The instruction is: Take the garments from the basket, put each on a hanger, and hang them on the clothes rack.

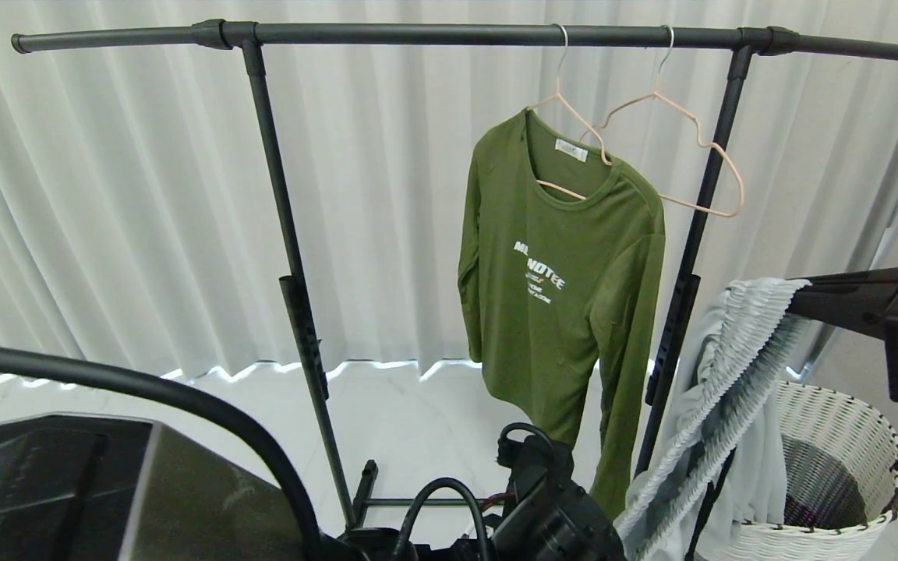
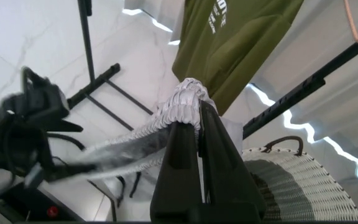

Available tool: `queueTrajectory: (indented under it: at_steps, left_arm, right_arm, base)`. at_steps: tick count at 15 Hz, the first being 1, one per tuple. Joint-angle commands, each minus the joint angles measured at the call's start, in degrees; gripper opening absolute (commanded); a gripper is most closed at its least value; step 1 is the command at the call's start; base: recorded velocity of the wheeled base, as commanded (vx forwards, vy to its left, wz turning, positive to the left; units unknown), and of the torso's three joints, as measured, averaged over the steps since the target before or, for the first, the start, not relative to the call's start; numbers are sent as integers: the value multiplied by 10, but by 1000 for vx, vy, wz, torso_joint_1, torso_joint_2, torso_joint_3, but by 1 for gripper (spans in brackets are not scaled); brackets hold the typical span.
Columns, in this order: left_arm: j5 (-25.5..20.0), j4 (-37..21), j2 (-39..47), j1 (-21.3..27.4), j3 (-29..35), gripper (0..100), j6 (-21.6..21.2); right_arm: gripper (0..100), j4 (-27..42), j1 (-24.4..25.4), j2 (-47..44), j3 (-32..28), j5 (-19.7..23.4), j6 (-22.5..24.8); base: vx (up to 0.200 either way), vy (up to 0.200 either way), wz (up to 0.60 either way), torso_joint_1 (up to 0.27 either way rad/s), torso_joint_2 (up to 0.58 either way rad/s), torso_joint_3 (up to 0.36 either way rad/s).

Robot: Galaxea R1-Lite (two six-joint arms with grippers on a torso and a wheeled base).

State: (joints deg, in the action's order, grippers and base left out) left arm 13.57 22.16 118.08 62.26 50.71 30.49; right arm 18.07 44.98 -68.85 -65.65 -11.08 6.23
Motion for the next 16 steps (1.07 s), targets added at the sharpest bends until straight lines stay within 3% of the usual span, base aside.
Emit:
queueTrajectory:
  at_steps: [1,4,6,7,8,10,12,14,15,16]
  left_arm:
    - [2,-1,-43,6,-29,0,-2]
    - [6,-2,-155,15,-99,0,-13]
    - [36,-12,-257,2,-134,0,-71]
    - [40,-61,-323,-23,-134,0,-119]
    - [40,-145,-382,-46,-107,0,-154]
    - [40,-297,-446,-86,11,0,-163]
    - [43,-404,-446,-130,177,0,-165]
    - [66,-478,-398,-129,345,0,-165]
    - [106,-499,-358,-119,420,0,-170]
    - [130,-506,-341,-115,456,0,-177]
  right_arm:
    - [0,-1,-1,0,12,-2,0]
    - [0,-1,-2,-2,20,-2,0]
    - [0,-1,-2,-8,22,-1,1]
    - [0,-11,-1,-18,22,-1,1]
    - [0,-34,2,-29,23,-1,4]
    - [0,-76,3,-46,21,-3,6]
    - [0,-83,3,-43,14,-5,6]
    - [0,-83,4,-26,-20,-28,9]
    - [0,-83,4,-20,-36,-37,21]
    - [0,-83,3,-16,-44,-39,31]
  base:
    - [0,0,0,0,0,0]
    - [0,0,0,0,0,0]
    - [0,0,0,0,0,0]
    - [0,0,0,0,0,0]
    - [0,0,0,0,0,0]
    - [0,0,0,0,0,0]
    - [0,0,0,0,0,0]
    - [0,0,0,0,0,0]
    - [0,0,0,0,0,0]
    - [0,0,0,0,0,0]
